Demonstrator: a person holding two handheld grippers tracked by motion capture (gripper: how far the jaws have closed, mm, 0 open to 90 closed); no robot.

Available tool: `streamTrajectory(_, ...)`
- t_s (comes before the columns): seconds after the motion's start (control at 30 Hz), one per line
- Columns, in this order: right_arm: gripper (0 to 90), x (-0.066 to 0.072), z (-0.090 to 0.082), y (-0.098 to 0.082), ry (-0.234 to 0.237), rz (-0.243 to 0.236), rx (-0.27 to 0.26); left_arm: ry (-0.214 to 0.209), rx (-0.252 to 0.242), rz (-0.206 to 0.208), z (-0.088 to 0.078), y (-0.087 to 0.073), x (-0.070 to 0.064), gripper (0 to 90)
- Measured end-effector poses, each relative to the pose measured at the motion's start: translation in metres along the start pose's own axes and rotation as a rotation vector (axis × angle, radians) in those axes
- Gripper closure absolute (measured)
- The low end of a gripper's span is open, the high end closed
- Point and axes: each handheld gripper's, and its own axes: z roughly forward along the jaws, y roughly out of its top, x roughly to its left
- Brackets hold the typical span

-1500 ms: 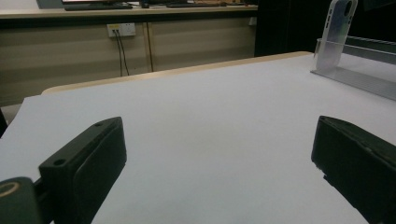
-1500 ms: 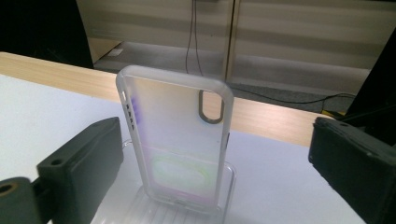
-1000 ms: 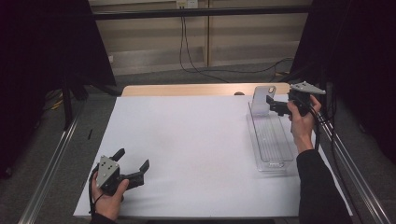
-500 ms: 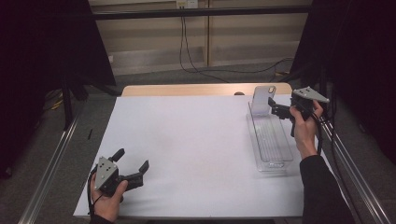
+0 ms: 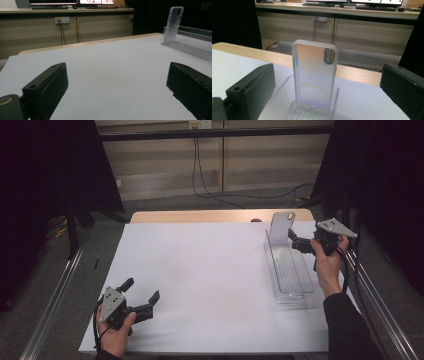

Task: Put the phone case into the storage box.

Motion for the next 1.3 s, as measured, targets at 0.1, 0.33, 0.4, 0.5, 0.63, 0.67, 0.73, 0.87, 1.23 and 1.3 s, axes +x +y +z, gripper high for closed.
streamTrajectory(0.1,0.0,0.001,-0.005,-0.001,0.01,-0.003,-0.018,0.001,0.004,0.002,0.0,-0.001,-0.002,3.6)
streamTrajectory(0.33,0.0,0.0,-0.013,-0.005,0.023,0.002,-0.032,0.004,0.002,-0.002,-0.002,-0.001,-0.003,3.6)
streamTrajectory(0.4,0.0,0.0,-0.015,-0.006,0.023,0.005,-0.035,0.006,-0.001,-0.007,-0.003,-0.001,-0.003,3.6)
streamTrajectory(0.5,0.0,0.0,-0.019,-0.007,0.025,0.008,-0.038,0.005,-0.002,-0.012,-0.003,-0.001,-0.003,3.5)
streamTrajectory(0.63,0.0,0.0,-0.023,-0.011,0.03,0.013,-0.041,0.003,0.0,-0.012,-0.003,-0.001,-0.004,3.5)
streamTrajectory(0.67,0.0,0.0,-0.024,-0.011,0.032,0.012,-0.04,0.004,0.001,-0.012,-0.003,-0.001,-0.004,3.5)
streamTrajectory(0.73,0.0,0.0,-0.027,-0.011,0.03,0.014,-0.047,0.003,-0.001,-0.018,-0.003,-0.001,-0.004,3.4)
streamTrajectory(0.87,0.0,-0.001,-0.033,-0.012,0.03,0.019,-0.059,0.0,0.0,-0.022,-0.003,-0.002,-0.005,3.4)
streamTrajectory(1.23,0.0,-0.001,-0.047,-0.02,0.028,0.034,-0.076,0.004,0.003,-0.037,-0.003,-0.002,-0.004,3.3)
streamTrajectory(1.3,0.0,0.0,-0.051,-0.021,0.029,0.041,-0.082,0.004,0.007,-0.031,-0.003,-0.002,-0.005,3.3)
